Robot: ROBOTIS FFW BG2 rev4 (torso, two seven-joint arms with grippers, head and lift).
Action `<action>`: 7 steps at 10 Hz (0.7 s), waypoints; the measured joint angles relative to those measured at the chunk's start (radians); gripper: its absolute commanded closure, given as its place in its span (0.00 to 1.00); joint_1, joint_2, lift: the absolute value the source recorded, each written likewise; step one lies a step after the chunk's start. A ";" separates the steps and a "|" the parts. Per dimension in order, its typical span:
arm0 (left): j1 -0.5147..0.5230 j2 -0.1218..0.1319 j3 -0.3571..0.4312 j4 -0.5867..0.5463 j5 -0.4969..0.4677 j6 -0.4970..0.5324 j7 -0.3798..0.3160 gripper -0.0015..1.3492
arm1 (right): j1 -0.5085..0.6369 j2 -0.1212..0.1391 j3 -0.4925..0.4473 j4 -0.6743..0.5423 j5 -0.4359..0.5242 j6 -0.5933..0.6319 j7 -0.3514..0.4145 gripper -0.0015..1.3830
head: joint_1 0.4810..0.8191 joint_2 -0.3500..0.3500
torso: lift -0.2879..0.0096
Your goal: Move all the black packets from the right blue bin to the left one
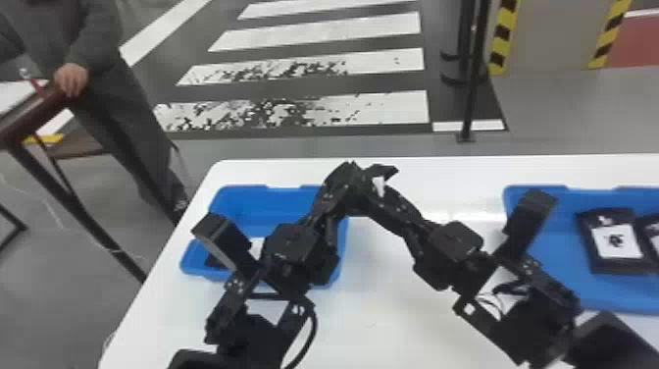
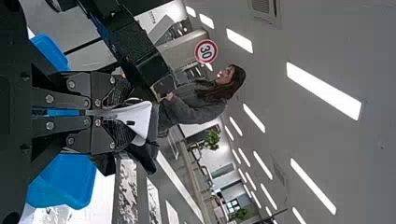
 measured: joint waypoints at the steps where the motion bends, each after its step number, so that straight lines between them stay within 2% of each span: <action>1: -0.002 0.000 0.000 0.000 -0.017 -0.014 -0.002 0.90 | -0.005 0.002 0.000 0.001 -0.004 0.000 0.000 0.82 | 0.63 0.82 | 0.50; 2: -0.002 0.000 0.003 0.001 -0.026 -0.039 -0.002 0.90 | -0.007 0.003 0.000 0.003 -0.010 -0.001 0.000 0.46 | 0.63 0.82 | 0.50; 3: -0.003 0.000 0.009 0.001 -0.032 -0.062 0.001 0.90 | -0.008 0.004 0.000 0.007 -0.021 -0.001 0.001 0.19 | 0.63 0.83 | 0.50; 4: -0.005 -0.003 0.028 0.001 -0.042 -0.086 0.003 0.90 | -0.008 0.004 0.001 0.011 -0.034 -0.002 0.003 0.00 | 0.63 0.84 | 0.50; 5: -0.009 -0.005 0.052 0.001 -0.058 -0.101 0.005 0.90 | -0.007 0.004 0.002 0.016 -0.040 0.004 0.006 0.00 | 0.63 0.86 | 0.50; 7: -0.023 -0.007 0.112 0.015 -0.110 -0.130 0.019 0.90 | -0.008 0.004 0.001 0.012 -0.055 0.066 0.013 0.36 | 0.63 0.93 | 0.50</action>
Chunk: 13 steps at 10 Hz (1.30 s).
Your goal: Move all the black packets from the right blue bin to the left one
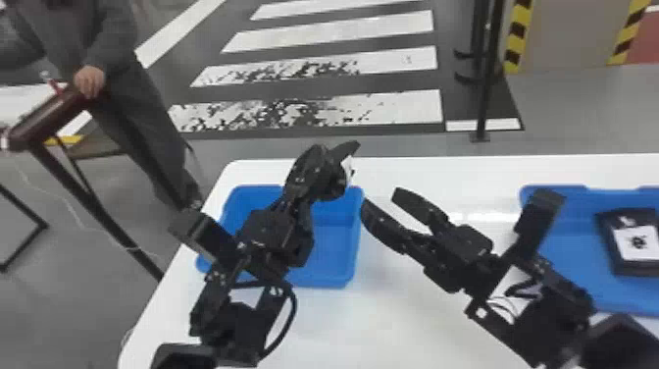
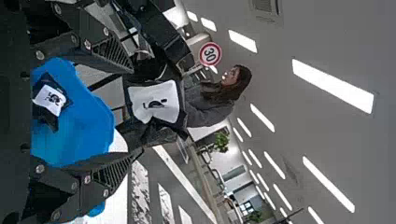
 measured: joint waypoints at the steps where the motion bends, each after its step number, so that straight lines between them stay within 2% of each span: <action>1: -0.014 -0.001 0.028 0.029 -0.025 -0.027 0.012 0.90 | 0.000 0.001 -0.001 -0.001 -0.012 0.015 0.000 0.38 | 0.63 0.96 | 0.50; 3: -0.048 -0.003 0.083 0.129 -0.088 -0.080 0.039 0.90 | 0.007 0.000 -0.010 -0.002 -0.041 0.045 0.001 0.35 | 0.63 1.00 | 0.50; 4: -0.060 -0.005 0.106 0.187 -0.108 -0.088 0.049 0.83 | 0.013 0.000 -0.028 -0.008 -0.045 0.066 0.004 0.36 | 0.63 1.00 | 0.50; 5: -0.062 -0.007 0.116 0.239 -0.088 -0.098 0.056 0.43 | 0.020 0.000 -0.053 -0.011 -0.042 0.075 0.008 0.36 | 0.63 1.00 | 0.50; 6: -0.055 -0.010 0.116 0.266 -0.063 -0.123 0.057 0.08 | 0.035 0.000 -0.091 -0.019 -0.018 0.077 0.009 0.30 | 0.63 1.00 | 0.50; 7: -0.048 -0.011 0.110 0.274 -0.062 -0.159 0.058 0.05 | 0.059 0.002 -0.158 -0.043 0.034 0.096 0.009 0.16 | 0.63 0.98 | 0.50; 8: -0.039 -0.011 0.101 0.275 -0.061 -0.193 0.058 0.11 | 0.093 0.009 -0.267 -0.102 0.118 0.184 0.009 0.03 | 0.63 0.95 | 0.50; 10: 0.000 -0.011 0.057 0.274 -0.002 -0.280 0.044 0.11 | 0.165 0.042 -0.556 -0.244 0.327 0.400 0.008 0.09 | 0.63 0.76 | 0.50; 12: 0.057 -0.013 0.011 0.219 0.028 -0.324 0.029 0.12 | 0.213 0.060 -0.748 -0.283 0.458 0.468 -0.007 0.09 | 0.63 0.53 | 0.50; 13: 0.087 -0.015 -0.002 0.178 0.029 -0.307 0.020 0.12 | 0.240 0.062 -0.793 -0.303 0.499 0.508 -0.037 0.09 | 0.63 0.45 | 0.50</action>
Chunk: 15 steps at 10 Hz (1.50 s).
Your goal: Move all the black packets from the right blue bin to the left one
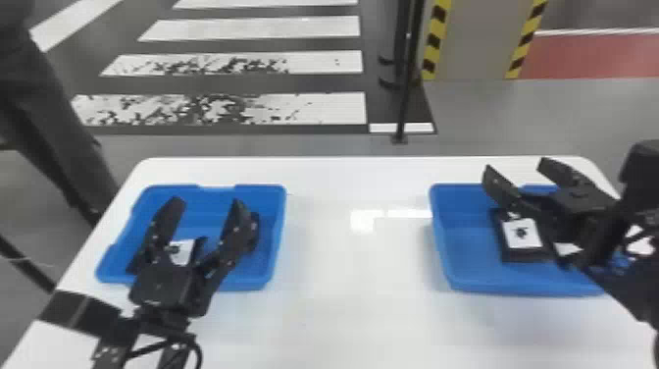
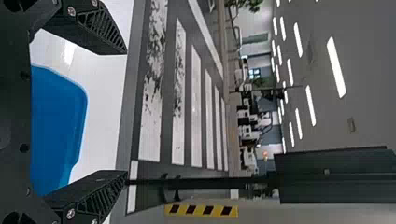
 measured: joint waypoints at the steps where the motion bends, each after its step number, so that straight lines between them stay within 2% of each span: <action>1: 0.020 -0.001 -0.009 -0.027 -0.001 0.019 -0.008 0.12 | 0.027 0.001 -0.019 -0.026 0.031 0.053 -0.043 0.10 | 0.63 0.42 | 0.50; 3: 0.028 0.000 -0.021 -0.042 -0.001 0.038 -0.024 0.11 | 0.064 0.008 -0.024 -0.044 0.067 0.114 -0.153 0.09 | 0.63 0.34 | 0.50; 5: 0.028 0.001 -0.023 -0.047 -0.001 0.045 -0.029 0.11 | 0.058 0.024 -0.025 -0.026 0.110 0.183 -0.198 0.09 | 0.63 0.31 | 0.50; 8: 0.026 0.001 -0.023 -0.048 -0.004 0.066 -0.034 0.12 | -0.045 0.031 -0.018 0.079 0.193 0.301 -0.193 0.10 | 0.63 0.26 | 0.50; 10: 0.026 0.001 -0.023 -0.049 -0.008 0.073 -0.035 0.12 | -0.103 0.031 -0.005 0.141 0.218 0.358 -0.166 0.16 | 0.63 0.26 | 0.50; 11: 0.025 0.001 -0.023 -0.049 -0.010 0.073 -0.036 0.12 | -0.119 0.031 0.003 0.166 0.222 0.376 -0.151 0.19 | 0.63 0.26 | 0.50; 14: 0.023 0.003 -0.023 -0.049 -0.012 0.080 -0.038 0.12 | -0.152 0.030 0.025 0.227 0.235 0.400 -0.136 0.18 | 0.63 0.27 | 0.50; 15: 0.022 0.004 -0.023 -0.049 -0.013 0.083 -0.039 0.12 | -0.166 0.030 0.029 0.254 0.237 0.401 -0.127 0.21 | 0.63 0.27 | 0.50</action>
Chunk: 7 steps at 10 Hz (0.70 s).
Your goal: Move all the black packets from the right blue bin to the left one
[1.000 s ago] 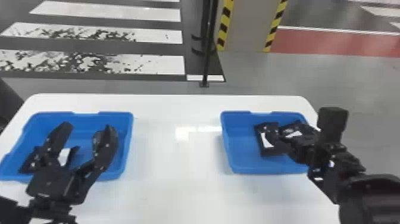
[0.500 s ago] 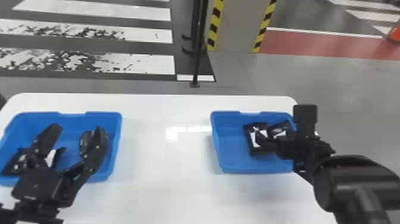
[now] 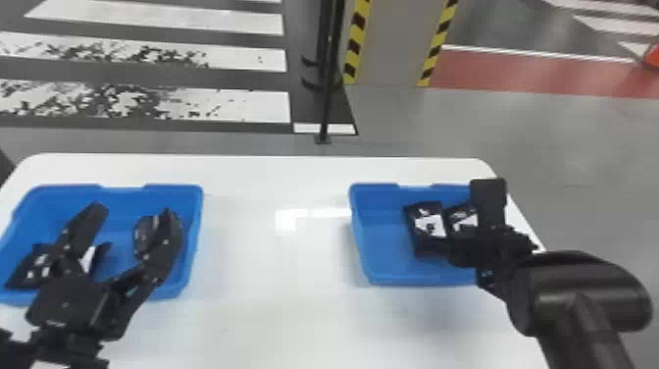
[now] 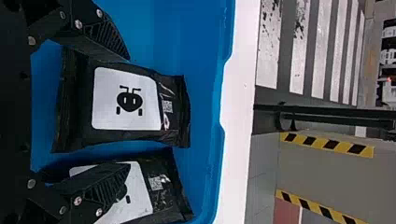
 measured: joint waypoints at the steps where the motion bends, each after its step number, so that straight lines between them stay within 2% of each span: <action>1: -0.001 0.001 0.000 0.000 0.000 0.004 -0.001 0.12 | -0.009 -0.001 0.003 0.016 0.004 0.000 0.006 0.31 | 0.63 0.27 | 0.50; 2: 0.001 0.001 0.001 0.000 0.001 0.005 -0.002 0.12 | -0.012 -0.001 0.004 0.019 0.009 0.008 0.012 0.47 | 0.63 0.27 | 0.50; 4: 0.001 0.001 0.002 0.000 0.002 0.005 -0.002 0.12 | -0.020 -0.003 0.004 0.047 0.004 -0.005 0.030 0.52 | 0.63 0.27 | 0.50; 5: 0.001 0.001 0.002 0.000 0.002 0.005 -0.002 0.12 | -0.024 -0.004 0.004 0.068 -0.019 -0.005 0.034 0.59 | 0.63 0.28 | 0.50; 6: 0.001 0.000 0.002 0.000 0.002 0.006 -0.002 0.12 | -0.033 -0.005 0.004 0.084 -0.034 0.022 0.044 0.79 | 0.63 0.28 | 0.50; 7: 0.000 0.000 0.002 0.000 0.002 0.006 -0.002 0.12 | -0.045 -0.008 0.004 0.101 -0.041 0.043 0.056 0.91 | 0.63 0.28 | 0.50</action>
